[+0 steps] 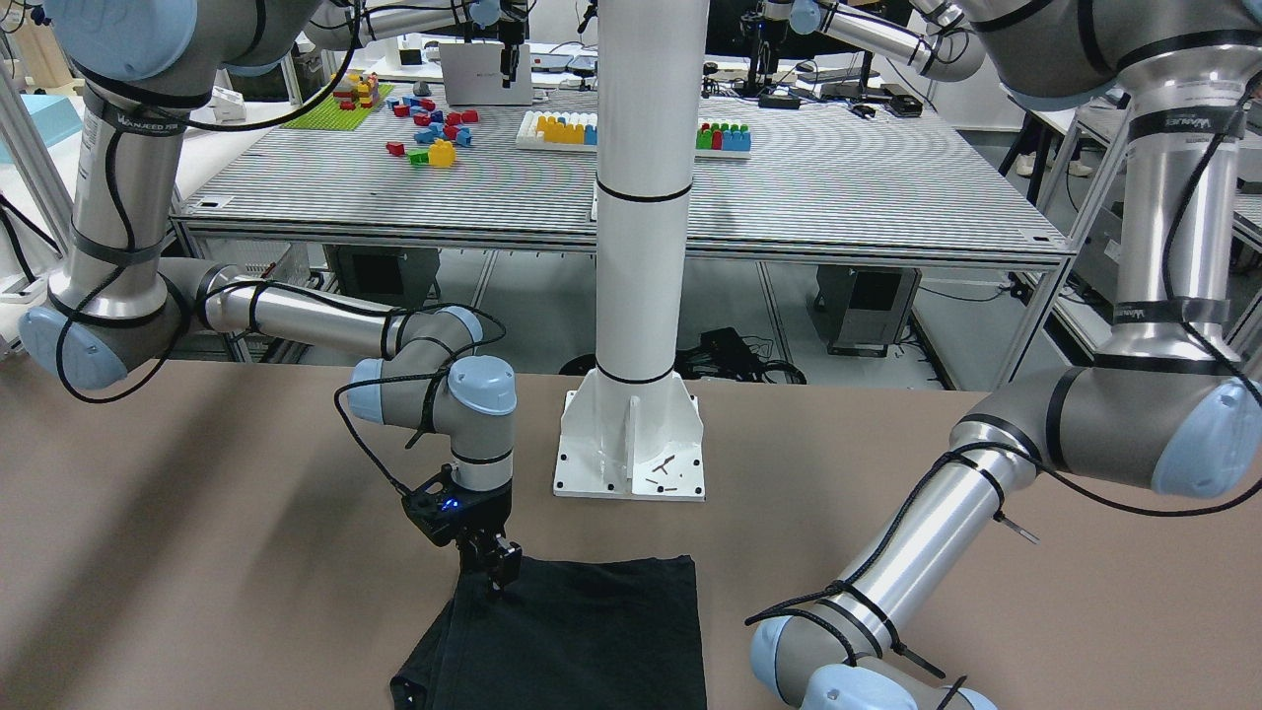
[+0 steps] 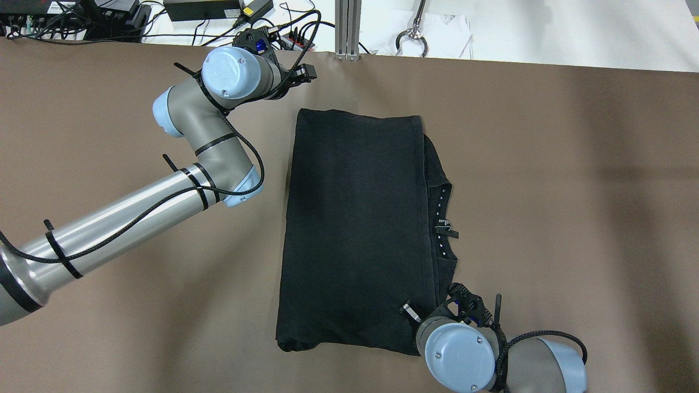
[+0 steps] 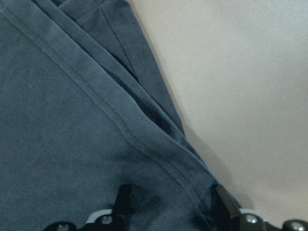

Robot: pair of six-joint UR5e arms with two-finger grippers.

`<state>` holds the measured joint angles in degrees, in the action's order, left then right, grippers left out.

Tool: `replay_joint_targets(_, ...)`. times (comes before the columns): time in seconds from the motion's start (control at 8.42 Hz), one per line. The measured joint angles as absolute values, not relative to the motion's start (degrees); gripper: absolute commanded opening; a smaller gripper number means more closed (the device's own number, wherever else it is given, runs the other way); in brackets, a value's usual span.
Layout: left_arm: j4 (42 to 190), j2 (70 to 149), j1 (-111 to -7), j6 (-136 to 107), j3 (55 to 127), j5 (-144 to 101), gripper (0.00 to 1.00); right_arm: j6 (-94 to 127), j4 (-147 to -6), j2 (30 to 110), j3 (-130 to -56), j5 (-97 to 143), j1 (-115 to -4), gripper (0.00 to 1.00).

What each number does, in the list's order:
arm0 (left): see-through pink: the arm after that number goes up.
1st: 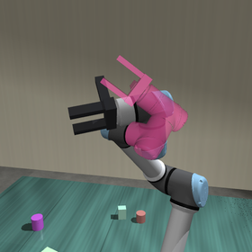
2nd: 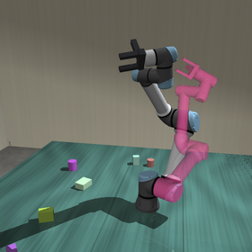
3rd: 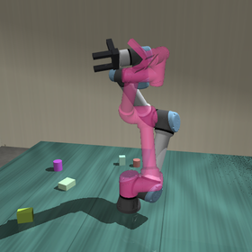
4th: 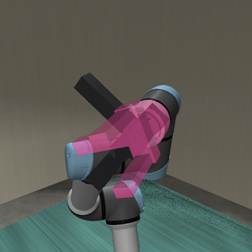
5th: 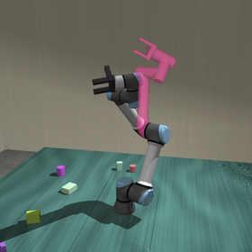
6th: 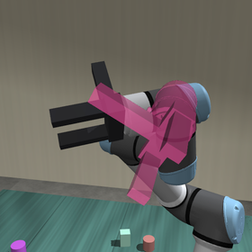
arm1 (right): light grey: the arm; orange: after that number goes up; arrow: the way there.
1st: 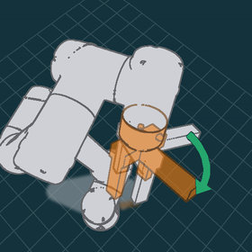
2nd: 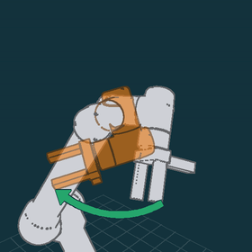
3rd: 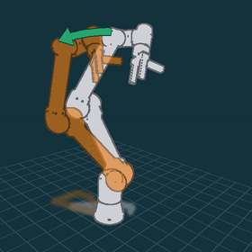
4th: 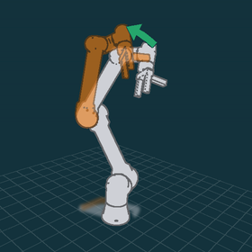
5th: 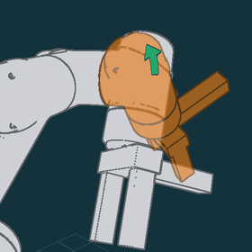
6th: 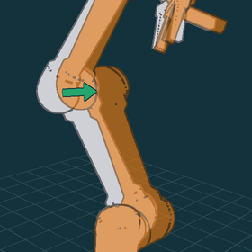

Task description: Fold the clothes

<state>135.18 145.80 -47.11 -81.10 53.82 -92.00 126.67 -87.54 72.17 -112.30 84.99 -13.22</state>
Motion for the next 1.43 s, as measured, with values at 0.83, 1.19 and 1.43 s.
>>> replay_joint_targets(0.83, 135.3, 145.7, -46.9, -82.3, 53.8, -91.9, 1.00, 127.2, -87.3, 71.8, -110.9, 84.7, -13.0, 0.02)
replay_joint_targets(1.19, 135.3, 145.7, -46.8, -82.5, 53.9, -91.9, 1.00, 127.2, -87.6, 71.8, -113.2, 84.9, -13.3, 0.03)
replay_joint_targets(1.43, 134.8, 144.6, -46.9, -83.8, 57.2, -92.2, 1.00, 127.3, -87.6, 71.9, -115.3, 84.9, -13.1, 0.05)
